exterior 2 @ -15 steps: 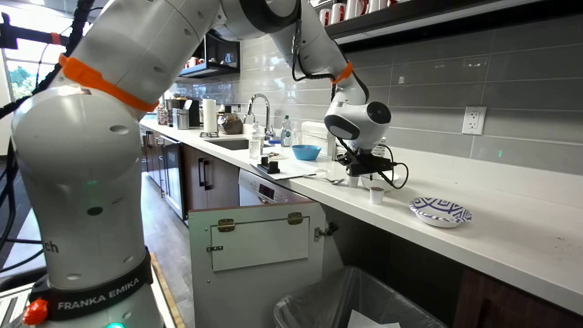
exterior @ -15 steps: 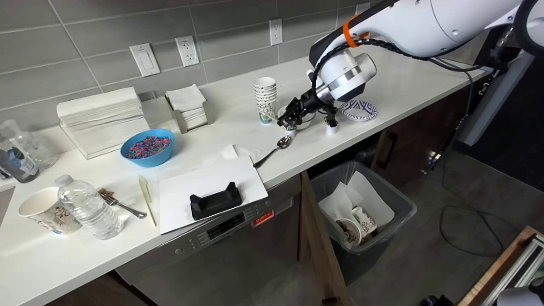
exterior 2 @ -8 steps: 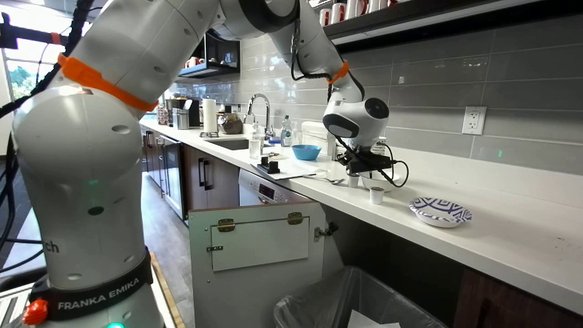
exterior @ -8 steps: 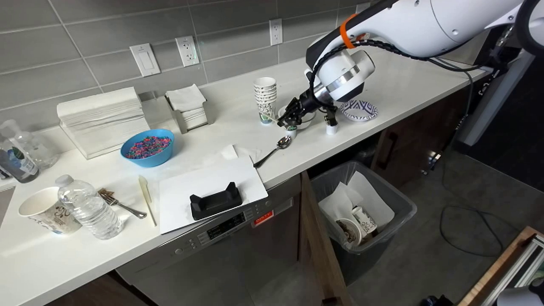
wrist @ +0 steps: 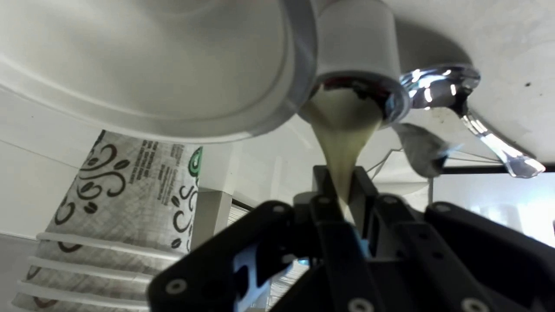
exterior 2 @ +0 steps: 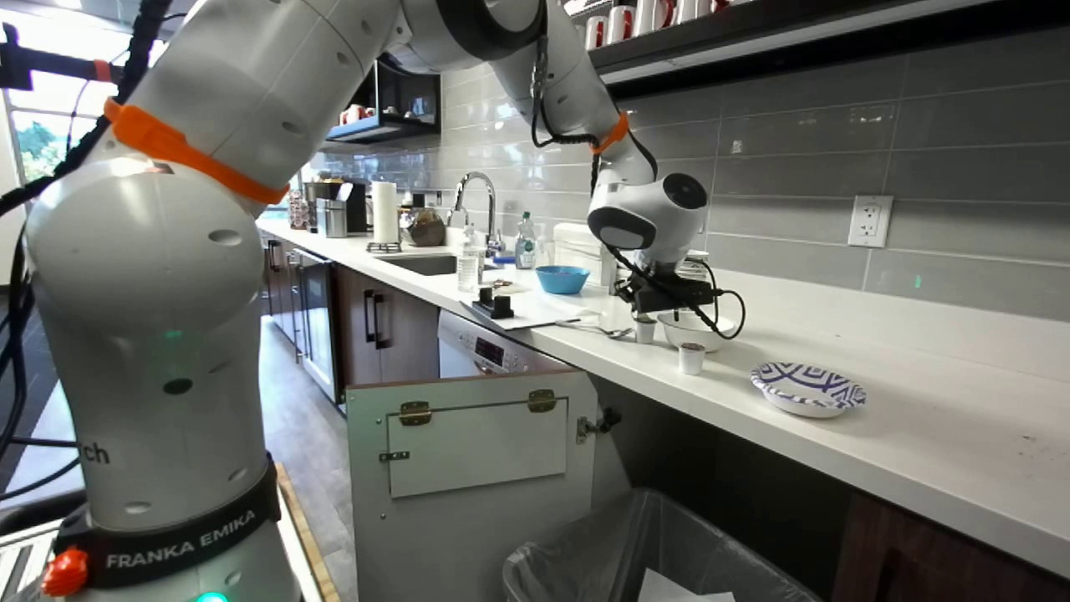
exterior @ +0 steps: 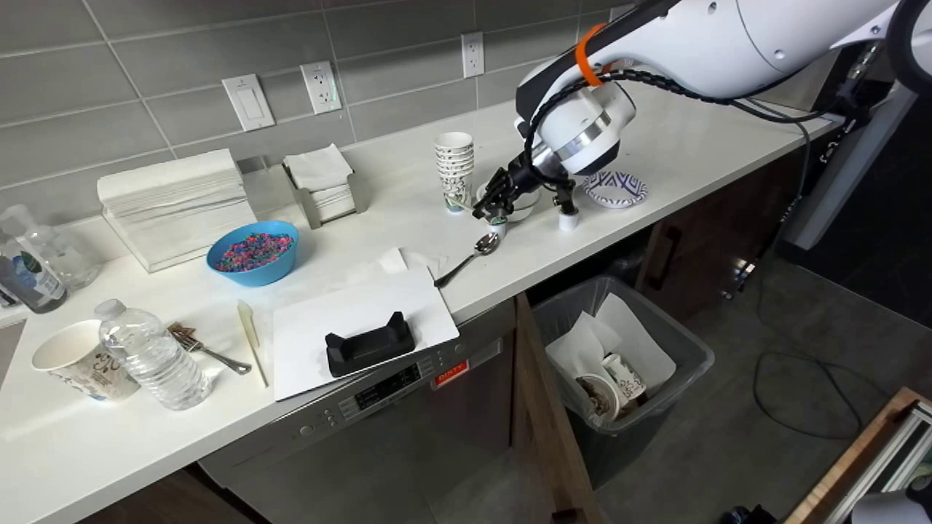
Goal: Use the white spoon to collect some coffee beans from the coffee pod on the left then place them inside the white bowl.
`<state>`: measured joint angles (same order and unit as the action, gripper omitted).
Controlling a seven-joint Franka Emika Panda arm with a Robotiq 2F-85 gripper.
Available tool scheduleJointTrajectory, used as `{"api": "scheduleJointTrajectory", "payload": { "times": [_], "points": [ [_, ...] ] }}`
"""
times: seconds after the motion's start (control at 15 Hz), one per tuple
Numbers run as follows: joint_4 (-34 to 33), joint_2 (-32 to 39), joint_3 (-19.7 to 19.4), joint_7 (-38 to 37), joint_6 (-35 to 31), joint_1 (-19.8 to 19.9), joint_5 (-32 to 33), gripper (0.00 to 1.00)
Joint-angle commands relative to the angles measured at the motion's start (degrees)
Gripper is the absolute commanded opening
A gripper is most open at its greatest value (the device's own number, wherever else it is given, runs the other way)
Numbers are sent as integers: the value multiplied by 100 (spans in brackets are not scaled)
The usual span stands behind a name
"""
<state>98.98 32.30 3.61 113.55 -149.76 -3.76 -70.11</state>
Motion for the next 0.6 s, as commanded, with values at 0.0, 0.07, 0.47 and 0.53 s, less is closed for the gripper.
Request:
{"api": "scheduleJointTrajectory", "payload": {
  "times": [0.0,0.07,0.47,0.53],
  "points": [
    [134,-121,70,-249,-237,-5,276,4],
    [138,-133,78,-289,-276,-8,324,4],
    [124,-197,158,-460,-347,37,540,4],
    [112,-197,163,-495,-340,39,572,4]
  ]
}}
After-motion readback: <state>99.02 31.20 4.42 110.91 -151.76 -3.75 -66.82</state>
